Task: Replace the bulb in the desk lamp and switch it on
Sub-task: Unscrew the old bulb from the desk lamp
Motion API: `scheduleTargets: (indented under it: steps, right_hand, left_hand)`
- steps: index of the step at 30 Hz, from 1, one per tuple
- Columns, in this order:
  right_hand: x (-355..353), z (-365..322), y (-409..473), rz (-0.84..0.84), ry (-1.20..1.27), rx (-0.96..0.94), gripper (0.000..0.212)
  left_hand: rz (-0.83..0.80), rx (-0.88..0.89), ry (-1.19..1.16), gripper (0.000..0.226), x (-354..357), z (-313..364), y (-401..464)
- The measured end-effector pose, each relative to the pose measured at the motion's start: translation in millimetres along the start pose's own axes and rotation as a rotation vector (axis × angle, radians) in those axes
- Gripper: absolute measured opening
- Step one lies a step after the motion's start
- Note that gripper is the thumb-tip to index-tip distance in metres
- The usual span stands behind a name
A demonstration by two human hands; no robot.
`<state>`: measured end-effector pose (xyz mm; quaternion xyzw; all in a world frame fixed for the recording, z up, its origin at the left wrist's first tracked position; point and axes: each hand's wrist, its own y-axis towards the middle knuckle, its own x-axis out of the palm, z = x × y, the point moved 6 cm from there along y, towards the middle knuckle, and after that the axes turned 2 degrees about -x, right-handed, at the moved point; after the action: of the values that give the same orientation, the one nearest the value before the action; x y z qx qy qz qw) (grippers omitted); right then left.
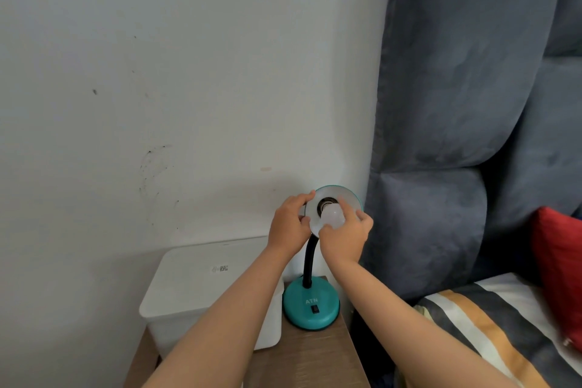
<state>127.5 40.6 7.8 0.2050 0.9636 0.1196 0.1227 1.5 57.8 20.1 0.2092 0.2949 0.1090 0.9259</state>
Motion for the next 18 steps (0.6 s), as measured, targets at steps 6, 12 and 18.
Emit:
scheduleTargets:
  steps: [6,12,18]
  right_hand:
    - [1.7,4.5,-9.6,0.027,0.018,0.156,0.075]
    - [-0.4,0.8,-3.4,-0.029,0.005,0.106,0.053]
    - [-2.5,3.6,-9.0,0.0,-0.015,0.038,0.061]
  left_hand:
    - [0.009,-0.01,-0.004,0.057,0.1,-0.5,0.5]
    - [0.016,-0.011,0.008,0.057,-1.7,-0.8,0.1]
    - [0.015,-0.011,-0.003,0.058,1.8,-1.4,-1.0]
